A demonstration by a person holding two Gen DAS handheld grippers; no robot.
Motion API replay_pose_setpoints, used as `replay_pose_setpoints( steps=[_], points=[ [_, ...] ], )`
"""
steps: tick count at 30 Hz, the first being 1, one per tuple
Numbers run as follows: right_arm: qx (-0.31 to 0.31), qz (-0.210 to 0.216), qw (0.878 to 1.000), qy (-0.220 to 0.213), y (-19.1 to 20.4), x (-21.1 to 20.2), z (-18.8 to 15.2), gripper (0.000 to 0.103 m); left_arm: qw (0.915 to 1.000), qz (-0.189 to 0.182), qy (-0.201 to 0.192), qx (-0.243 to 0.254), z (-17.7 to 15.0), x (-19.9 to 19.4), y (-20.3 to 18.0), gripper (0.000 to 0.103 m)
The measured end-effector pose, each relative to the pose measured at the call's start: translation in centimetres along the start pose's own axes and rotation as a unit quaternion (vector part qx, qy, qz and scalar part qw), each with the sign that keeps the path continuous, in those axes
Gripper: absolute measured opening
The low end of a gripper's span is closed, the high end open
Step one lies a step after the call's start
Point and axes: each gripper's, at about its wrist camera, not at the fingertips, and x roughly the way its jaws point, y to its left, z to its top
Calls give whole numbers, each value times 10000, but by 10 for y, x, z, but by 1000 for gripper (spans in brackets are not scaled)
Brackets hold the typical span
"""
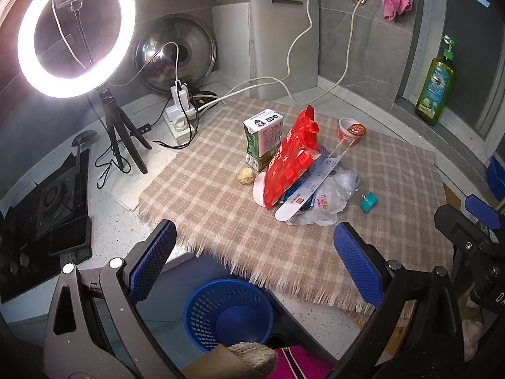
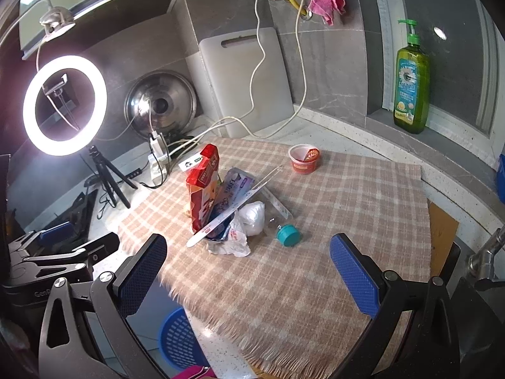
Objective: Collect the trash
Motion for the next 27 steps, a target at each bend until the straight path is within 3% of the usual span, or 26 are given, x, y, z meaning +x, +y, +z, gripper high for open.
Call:
replay_pose_setpoints(
  steps=[27],
  points=[
    [70,139,9998,80,-2,4,-2,102,9999,89,98,-81,4,4,2,102]
  ],
)
